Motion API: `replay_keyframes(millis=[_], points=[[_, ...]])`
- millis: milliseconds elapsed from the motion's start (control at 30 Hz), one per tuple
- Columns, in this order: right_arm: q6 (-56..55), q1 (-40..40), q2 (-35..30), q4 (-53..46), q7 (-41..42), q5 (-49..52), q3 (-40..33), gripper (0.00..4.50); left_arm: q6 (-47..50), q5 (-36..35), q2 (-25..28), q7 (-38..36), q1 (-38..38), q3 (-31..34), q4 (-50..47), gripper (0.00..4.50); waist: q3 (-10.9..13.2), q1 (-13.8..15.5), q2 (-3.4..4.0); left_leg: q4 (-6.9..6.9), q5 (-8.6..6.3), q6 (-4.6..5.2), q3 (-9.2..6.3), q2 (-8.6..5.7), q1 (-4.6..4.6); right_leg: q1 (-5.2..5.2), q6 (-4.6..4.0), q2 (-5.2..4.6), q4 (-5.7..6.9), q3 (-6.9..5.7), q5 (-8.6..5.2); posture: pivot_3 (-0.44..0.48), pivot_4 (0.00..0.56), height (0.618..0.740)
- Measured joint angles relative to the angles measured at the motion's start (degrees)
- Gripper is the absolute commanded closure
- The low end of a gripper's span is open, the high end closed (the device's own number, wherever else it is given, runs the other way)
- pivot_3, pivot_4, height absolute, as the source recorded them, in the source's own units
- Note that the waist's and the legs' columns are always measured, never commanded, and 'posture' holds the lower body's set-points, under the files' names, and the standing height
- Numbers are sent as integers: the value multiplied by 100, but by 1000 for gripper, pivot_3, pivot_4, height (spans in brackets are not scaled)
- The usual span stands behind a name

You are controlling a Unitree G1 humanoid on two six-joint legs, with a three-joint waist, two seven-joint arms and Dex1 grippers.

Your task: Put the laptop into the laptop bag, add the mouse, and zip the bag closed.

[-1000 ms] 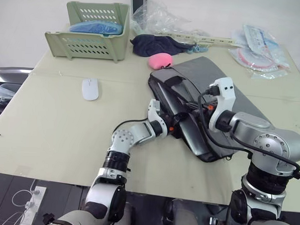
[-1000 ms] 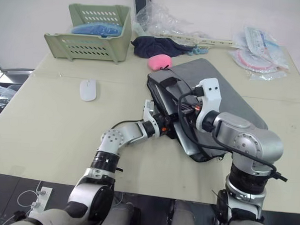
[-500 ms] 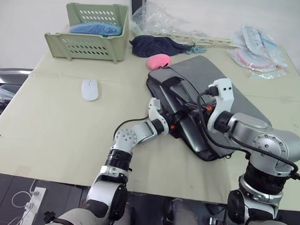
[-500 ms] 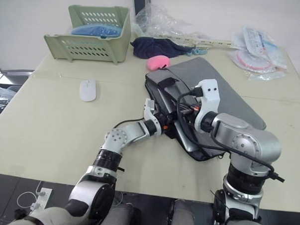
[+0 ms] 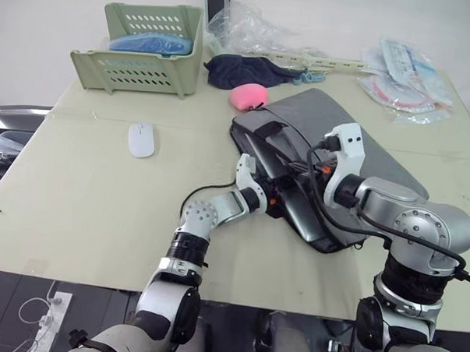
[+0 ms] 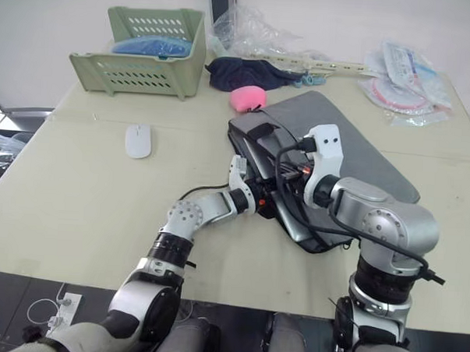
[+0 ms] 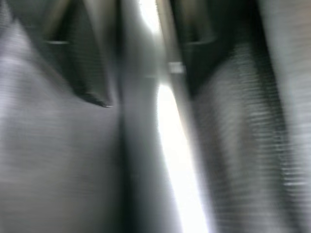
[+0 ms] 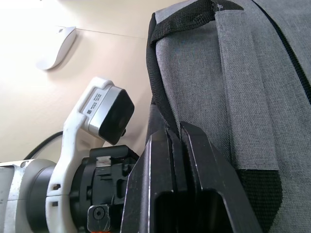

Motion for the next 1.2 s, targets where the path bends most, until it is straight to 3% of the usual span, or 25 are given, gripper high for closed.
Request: replay_keyframes(millis=[33, 67, 633, 967, 1200], points=[[-53, -39, -41, -40, 0, 0, -9, 4500, 53, 7, 4, -14, 2, 8, -68, 104, -1, -8, -1, 0, 0, 0, 1, 0, 3, 3, 0, 0, -1, 2, 0, 0, 150, 740], [-90, -64, -66, -54, 2, 0, -21, 4500, 105, 8, 12, -17, 11, 15, -134, 41, -3, -10, -4, 1, 0, 0, 2, 0, 8, 7, 0, 0, -1, 2, 0, 0, 150, 740], [-335, -53, -299, 328, 198, 63, 224, 4500, 1686, -75, 136, 295, 943, 452, -1816, 41, -5, -33, -8, -5, -1, -2, 6, 10, 3, -5, -1, 8, -3, 4, -1, 0, 150, 740], [-340, -51, -324, 339, 201, 69, 251, 4500, 1634, 60, 86, 339, 1030, 636, -1811, 4489, -5, -24, -7, -3, -1, -2, 9, 10, 0, -8, -1, 9, -1, 5, 0, 0, 150, 740], [-335, -50, -324, 337, 201, 69, 238, 4500, 1572, 83, 53, 279, 1031, 653, -1794, 4489, -5, -20, -7, 0, -1, -2, 11, 9, -3, -10, -1, 8, 0, 8, 0, 0, 150, 740]])
